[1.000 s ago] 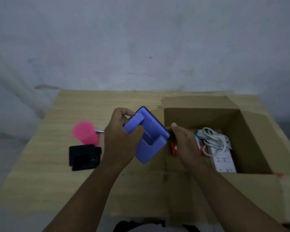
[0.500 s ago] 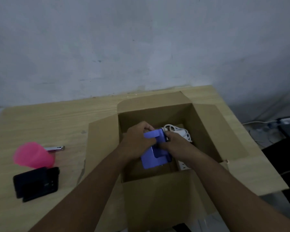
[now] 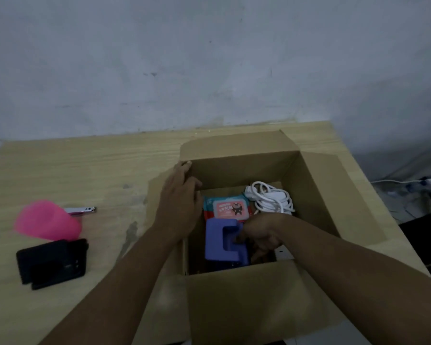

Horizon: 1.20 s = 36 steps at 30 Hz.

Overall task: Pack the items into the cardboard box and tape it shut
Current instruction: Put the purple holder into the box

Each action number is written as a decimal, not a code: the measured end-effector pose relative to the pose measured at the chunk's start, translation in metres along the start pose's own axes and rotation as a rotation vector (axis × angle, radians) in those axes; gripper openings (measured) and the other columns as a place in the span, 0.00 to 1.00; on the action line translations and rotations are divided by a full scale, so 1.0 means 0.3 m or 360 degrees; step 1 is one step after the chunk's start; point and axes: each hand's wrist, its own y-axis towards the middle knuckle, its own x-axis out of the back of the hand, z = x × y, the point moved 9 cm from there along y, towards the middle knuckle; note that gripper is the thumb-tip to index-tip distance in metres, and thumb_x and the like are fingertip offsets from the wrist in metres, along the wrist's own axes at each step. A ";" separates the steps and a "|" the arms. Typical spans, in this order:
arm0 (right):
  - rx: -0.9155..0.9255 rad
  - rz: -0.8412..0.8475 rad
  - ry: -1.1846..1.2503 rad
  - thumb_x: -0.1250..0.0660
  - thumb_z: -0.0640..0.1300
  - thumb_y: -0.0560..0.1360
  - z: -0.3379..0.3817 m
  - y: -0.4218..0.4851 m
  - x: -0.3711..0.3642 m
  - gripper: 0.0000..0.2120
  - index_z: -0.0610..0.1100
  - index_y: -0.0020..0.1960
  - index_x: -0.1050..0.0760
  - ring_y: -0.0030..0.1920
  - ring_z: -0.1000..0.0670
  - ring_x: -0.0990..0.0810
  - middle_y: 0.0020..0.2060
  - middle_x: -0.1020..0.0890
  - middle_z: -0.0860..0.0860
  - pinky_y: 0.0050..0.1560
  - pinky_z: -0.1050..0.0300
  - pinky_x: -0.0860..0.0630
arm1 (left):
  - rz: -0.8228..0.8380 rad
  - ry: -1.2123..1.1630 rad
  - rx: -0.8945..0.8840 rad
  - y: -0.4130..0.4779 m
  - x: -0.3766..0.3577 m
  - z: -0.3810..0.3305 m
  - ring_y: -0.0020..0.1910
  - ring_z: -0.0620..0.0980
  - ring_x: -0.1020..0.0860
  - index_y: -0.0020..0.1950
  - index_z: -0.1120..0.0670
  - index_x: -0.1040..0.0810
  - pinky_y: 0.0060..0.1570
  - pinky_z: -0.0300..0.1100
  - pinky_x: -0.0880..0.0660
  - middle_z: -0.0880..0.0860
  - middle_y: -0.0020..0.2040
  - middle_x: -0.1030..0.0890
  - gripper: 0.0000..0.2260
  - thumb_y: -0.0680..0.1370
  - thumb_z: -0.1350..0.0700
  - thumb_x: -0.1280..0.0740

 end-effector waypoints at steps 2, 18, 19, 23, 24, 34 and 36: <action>-0.0073 0.0010 -0.0170 0.34 0.38 0.76 0.009 0.006 -0.013 0.17 0.42 0.65 0.30 0.57 0.39 0.22 0.58 0.21 0.40 0.50 0.43 0.21 | -0.0026 -0.0076 0.0009 0.004 -0.011 0.015 0.79 0.51 0.50 0.56 0.53 0.24 0.74 0.44 0.51 0.55 0.76 0.36 0.09 0.77 0.59 0.36; 0.0233 -0.0377 -0.1284 0.34 0.52 0.76 0.177 0.088 -0.100 0.23 0.39 0.66 0.30 0.56 0.43 0.24 0.58 0.23 0.42 0.51 0.56 0.30 | -0.0062 -0.0275 0.0078 0.022 -0.016 0.044 0.79 0.50 0.51 0.53 0.54 0.22 0.73 0.40 0.50 0.53 0.74 0.34 0.07 0.78 0.59 0.38; 0.0237 -0.0387 -0.1242 0.34 0.51 0.77 0.183 0.090 -0.094 0.23 0.39 0.66 0.30 0.53 0.43 0.24 0.56 0.23 0.42 0.48 0.58 0.29 | -0.0063 -0.0277 0.0078 0.023 -0.017 0.045 0.79 0.50 0.51 0.53 0.54 0.22 0.73 0.40 0.50 0.52 0.74 0.34 0.07 0.78 0.59 0.38; 0.0282 -0.0478 -0.1168 0.33 0.49 0.77 0.183 0.090 -0.085 0.21 0.39 0.65 0.30 0.56 0.44 0.25 0.59 0.24 0.42 0.51 0.57 0.32 | -0.0071 -0.0311 0.0066 0.026 -0.023 0.047 0.79 0.50 0.51 0.53 0.54 0.22 0.73 0.40 0.51 0.53 0.74 0.33 0.07 0.78 0.60 0.38; 0.0298 -0.0510 -0.1152 0.34 0.47 0.77 0.182 0.091 -0.090 0.21 0.39 0.66 0.31 0.58 0.44 0.26 0.60 0.24 0.42 0.53 0.57 0.32 | -0.0070 -0.0312 0.0068 0.026 -0.025 0.048 0.79 0.50 0.51 0.53 0.54 0.22 0.73 0.40 0.51 0.53 0.74 0.33 0.07 0.78 0.60 0.38; 0.0405 -0.0575 -0.1445 0.36 0.42 0.77 0.235 0.017 -0.088 0.17 0.37 0.64 0.28 0.60 0.41 0.24 0.60 0.23 0.40 0.56 0.53 0.28 | -0.0071 -0.0358 0.0069 0.023 -0.022 0.050 0.78 0.49 0.51 0.51 0.53 0.22 0.73 0.39 0.49 0.52 0.74 0.32 0.07 0.78 0.61 0.38; 0.0476 -0.0652 -0.1551 0.34 0.44 0.77 0.268 0.007 -0.099 0.20 0.36 0.66 0.30 0.60 0.42 0.25 0.61 0.24 0.40 0.60 0.53 0.29 | -0.0076 -0.0370 0.0072 0.023 -0.021 0.052 0.78 0.49 0.50 0.51 0.53 0.22 0.73 0.40 0.49 0.51 0.73 0.32 0.07 0.78 0.62 0.38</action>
